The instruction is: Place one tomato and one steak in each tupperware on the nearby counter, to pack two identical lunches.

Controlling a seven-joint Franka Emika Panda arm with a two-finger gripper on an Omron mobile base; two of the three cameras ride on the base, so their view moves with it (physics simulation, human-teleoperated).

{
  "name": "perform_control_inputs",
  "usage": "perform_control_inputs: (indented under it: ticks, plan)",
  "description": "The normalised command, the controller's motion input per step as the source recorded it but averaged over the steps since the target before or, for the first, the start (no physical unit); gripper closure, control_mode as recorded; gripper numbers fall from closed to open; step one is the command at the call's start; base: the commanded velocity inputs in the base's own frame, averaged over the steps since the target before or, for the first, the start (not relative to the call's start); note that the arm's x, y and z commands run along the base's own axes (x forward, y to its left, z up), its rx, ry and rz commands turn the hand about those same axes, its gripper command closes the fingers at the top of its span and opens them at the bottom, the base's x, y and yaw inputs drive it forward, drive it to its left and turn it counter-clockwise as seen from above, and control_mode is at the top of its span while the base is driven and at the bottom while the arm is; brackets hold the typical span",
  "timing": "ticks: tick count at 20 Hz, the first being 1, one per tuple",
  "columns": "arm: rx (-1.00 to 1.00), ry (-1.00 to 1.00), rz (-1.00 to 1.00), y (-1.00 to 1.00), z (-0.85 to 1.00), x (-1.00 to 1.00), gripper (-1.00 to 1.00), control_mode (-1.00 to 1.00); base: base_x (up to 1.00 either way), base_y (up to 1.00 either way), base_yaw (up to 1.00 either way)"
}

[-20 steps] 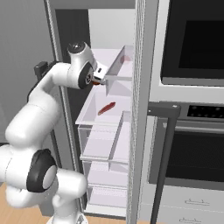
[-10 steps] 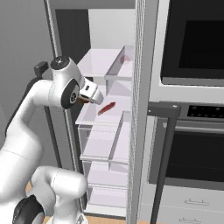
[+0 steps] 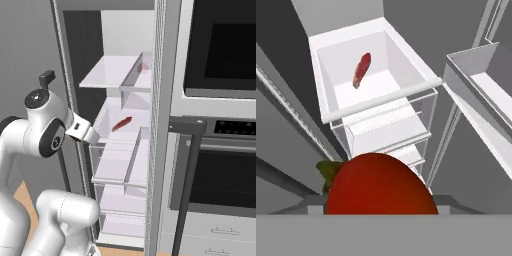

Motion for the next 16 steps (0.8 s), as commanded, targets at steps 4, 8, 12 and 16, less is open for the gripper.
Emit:
perform_control_inputs:
  ticks: [4,8,12,16]
  plan:
    - [0.00,0.00,0.01,0.04,-0.04,-0.24,1.00,1.00,-0.75,0.04,0.02]
    - [0.00,0.00,0.00,0.00,0.00,0.00,1.00,1.00,-1.00,-0.01,0.01]
    - [0.00,0.00,0.00,0.00,0.00,0.00,1.00,1.00,-0.97,-0.55,-0.02]
    - [0.00,0.00,0.00,0.00,0.00,0.00,1.00,1.00,-0.48,-1.00,-0.09]
